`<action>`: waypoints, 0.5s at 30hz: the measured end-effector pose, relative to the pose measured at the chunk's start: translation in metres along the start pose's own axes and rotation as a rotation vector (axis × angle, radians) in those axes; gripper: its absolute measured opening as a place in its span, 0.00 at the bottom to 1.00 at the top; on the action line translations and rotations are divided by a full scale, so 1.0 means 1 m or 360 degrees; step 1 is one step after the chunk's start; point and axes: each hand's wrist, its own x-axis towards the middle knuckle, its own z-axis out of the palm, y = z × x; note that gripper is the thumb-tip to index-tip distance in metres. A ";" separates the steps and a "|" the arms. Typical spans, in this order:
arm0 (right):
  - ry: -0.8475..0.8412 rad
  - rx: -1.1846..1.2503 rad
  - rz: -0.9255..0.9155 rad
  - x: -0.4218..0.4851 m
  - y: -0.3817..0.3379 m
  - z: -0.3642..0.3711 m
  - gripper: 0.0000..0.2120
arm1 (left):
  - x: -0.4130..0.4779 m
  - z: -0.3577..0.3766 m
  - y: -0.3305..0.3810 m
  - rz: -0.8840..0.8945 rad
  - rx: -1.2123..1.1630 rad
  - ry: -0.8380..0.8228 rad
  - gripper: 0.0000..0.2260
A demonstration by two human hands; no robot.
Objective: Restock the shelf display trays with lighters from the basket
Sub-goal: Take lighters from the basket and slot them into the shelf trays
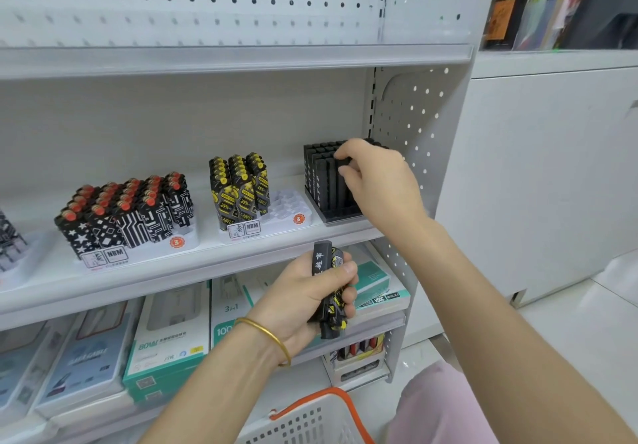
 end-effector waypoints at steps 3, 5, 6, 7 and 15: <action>0.0110 0.0155 0.0068 -0.014 -0.002 -0.008 0.11 | 0.000 -0.003 0.000 0.0068 0.0194 -0.0012 0.03; -0.0163 0.0328 0.0056 -0.026 -0.004 -0.014 0.06 | 0.002 -0.002 0.000 0.0112 0.0274 0.0000 0.05; -0.0414 0.0369 0.0050 -0.032 -0.007 -0.016 0.08 | 0.002 -0.002 0.000 0.0133 0.0296 0.0001 0.05; -0.0650 0.0398 0.0039 -0.037 -0.008 -0.016 0.09 | 0.003 0.000 0.000 0.0150 0.0311 -0.0005 0.05; -0.0552 0.1426 0.0569 -0.045 0.016 -0.030 0.05 | -0.004 0.001 0.003 0.0064 -0.0011 -0.0028 0.16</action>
